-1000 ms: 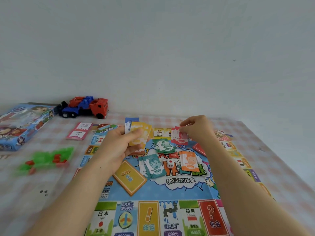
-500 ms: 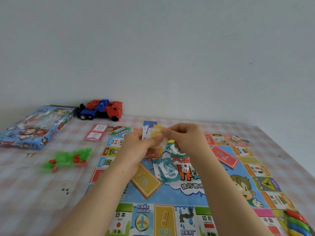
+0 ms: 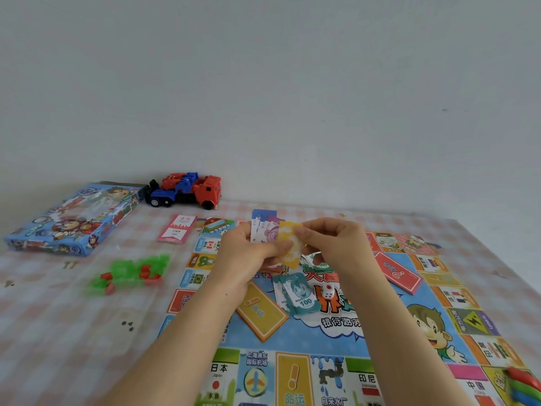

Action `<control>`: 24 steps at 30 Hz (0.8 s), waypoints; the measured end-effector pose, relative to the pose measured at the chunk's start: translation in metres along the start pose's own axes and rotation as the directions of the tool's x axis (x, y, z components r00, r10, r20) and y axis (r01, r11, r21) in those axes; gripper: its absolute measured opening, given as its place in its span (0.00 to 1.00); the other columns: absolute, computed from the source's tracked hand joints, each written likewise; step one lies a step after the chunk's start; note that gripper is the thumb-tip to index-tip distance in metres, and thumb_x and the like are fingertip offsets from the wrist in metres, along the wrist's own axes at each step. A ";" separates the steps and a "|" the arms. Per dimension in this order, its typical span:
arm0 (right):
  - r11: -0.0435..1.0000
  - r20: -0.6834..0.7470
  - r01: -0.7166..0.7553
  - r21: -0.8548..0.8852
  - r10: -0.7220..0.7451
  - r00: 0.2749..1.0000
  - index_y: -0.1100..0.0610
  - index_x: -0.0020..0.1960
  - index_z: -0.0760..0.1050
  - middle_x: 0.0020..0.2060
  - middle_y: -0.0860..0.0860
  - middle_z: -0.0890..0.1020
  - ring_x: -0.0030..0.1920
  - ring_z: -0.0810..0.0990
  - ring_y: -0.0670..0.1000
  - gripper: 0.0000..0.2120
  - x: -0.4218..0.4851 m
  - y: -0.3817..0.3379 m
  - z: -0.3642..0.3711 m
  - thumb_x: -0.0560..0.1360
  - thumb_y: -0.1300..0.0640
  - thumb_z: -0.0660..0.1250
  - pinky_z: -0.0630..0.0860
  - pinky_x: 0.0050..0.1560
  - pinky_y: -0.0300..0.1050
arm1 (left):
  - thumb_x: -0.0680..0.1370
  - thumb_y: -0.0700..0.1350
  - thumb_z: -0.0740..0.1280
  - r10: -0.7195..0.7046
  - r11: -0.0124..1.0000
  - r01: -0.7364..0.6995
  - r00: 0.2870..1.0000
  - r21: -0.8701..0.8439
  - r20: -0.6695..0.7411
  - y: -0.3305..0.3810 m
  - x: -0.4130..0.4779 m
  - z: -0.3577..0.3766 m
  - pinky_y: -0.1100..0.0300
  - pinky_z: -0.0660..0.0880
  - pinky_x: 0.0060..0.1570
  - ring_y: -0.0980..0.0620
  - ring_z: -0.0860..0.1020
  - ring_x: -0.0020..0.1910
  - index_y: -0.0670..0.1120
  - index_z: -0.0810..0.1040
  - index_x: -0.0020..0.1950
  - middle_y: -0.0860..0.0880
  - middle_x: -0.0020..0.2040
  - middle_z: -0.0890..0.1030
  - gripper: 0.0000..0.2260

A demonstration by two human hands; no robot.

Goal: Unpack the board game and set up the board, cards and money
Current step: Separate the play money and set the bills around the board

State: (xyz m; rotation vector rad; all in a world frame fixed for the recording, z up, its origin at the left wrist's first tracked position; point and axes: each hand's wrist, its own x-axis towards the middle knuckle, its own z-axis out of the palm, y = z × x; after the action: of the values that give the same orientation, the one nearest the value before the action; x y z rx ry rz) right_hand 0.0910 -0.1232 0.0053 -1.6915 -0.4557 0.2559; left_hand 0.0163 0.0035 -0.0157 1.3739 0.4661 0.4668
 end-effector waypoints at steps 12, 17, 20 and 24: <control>1.000 -0.008 -0.002 0.027 0.003 1.000 0.56 0.47 0.83 0.32 0.51 0.82 0.27 0.76 0.41 0.04 -0.001 -0.001 -0.003 0.72 0.61 0.72 0.72 0.27 0.35 | 0.68 0.39 0.76 0.004 0.999 -0.007 0.998 -0.050 -0.063 0.001 0.001 -0.001 0.64 0.78 0.30 0.53 0.80 0.30 0.44 0.81 0.45 0.48 0.35 0.84 0.07; 0.999 -0.039 -0.018 0.035 0.020 0.999 0.55 0.46 0.84 0.34 0.48 0.83 0.25 0.75 0.36 0.05 -0.002 -0.003 -0.006 0.71 0.61 0.73 0.69 0.28 0.31 | 0.68 0.40 0.76 0.018 0.998 -0.024 0.993 -0.050 -0.113 0.003 -0.001 -0.001 0.67 0.72 0.25 0.57 0.78 0.25 0.46 0.81 0.42 0.49 0.36 0.84 0.07; 0.999 -0.032 -0.023 0.033 0.024 0.999 0.53 0.46 0.83 0.33 0.47 0.83 0.24 0.74 0.36 0.06 -0.002 -0.004 -0.006 0.71 0.62 0.73 0.70 0.27 0.30 | 0.69 0.41 0.75 0.004 0.998 -0.011 0.994 -0.065 -0.111 0.003 -0.001 -0.001 0.65 0.75 0.27 0.56 0.78 0.26 0.46 0.81 0.42 0.48 0.37 0.84 0.06; 0.999 -0.029 -0.019 0.037 0.020 0.999 0.51 0.44 0.83 0.33 0.47 0.83 0.26 0.75 0.36 0.07 -0.003 -0.004 -0.006 0.71 0.62 0.73 0.71 0.27 0.32 | 0.69 0.41 0.75 -0.004 0.994 -0.007 0.995 -0.109 -0.101 0.002 0.001 -0.001 0.64 0.78 0.31 0.55 0.80 0.32 0.46 0.82 0.43 0.48 0.40 0.85 0.05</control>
State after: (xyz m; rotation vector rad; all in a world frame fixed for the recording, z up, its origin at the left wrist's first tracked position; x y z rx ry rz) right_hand 0.0906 -0.1294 0.0096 -1.6628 -0.4100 0.2517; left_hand 0.0160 0.0051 -0.0141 1.2497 0.5147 0.5570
